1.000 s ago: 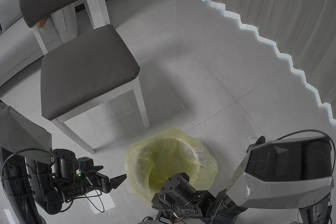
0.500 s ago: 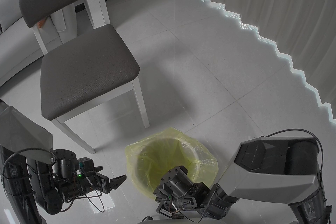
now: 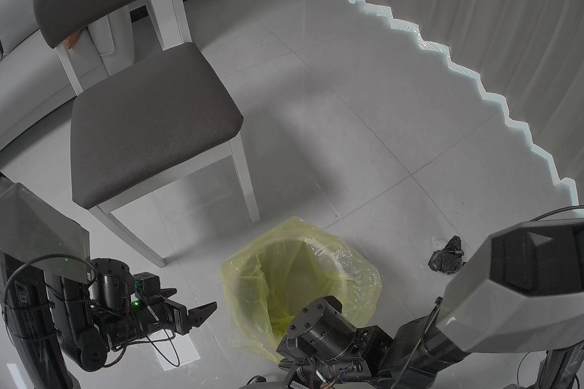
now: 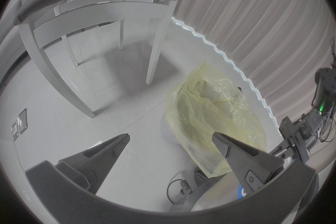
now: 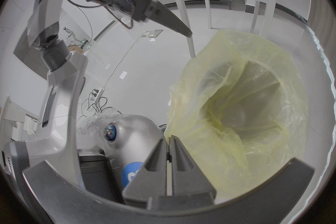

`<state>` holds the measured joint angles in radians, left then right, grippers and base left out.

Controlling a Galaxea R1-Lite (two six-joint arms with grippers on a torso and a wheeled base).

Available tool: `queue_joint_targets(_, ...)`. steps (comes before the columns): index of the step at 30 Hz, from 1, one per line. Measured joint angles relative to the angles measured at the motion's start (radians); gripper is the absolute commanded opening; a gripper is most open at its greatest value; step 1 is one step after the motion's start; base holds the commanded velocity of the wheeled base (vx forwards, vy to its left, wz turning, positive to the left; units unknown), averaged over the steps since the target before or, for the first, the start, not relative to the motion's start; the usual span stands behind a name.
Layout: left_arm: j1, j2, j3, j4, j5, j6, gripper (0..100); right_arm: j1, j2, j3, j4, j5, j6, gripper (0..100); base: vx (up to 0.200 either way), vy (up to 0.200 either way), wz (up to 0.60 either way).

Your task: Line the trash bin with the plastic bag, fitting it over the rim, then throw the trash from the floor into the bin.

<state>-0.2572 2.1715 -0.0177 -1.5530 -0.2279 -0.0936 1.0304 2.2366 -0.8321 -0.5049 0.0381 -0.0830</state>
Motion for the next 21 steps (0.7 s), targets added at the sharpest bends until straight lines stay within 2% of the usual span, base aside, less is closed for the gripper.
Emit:
queue_joint_targets(11,0.009,0.002,0.000,0.000,-0.002,0.000,100,0.010,-0.020,-0.019,0.025,0.001,0.004,0,0.000,0.000,0.00)
queue_joint_targets(21,0.008,0.006,0.000,0.000,-0.002,0.000,100,-0.048,0.102,-0.140,0.026,0.006,-0.004,0,0.000,0.000,0.00)
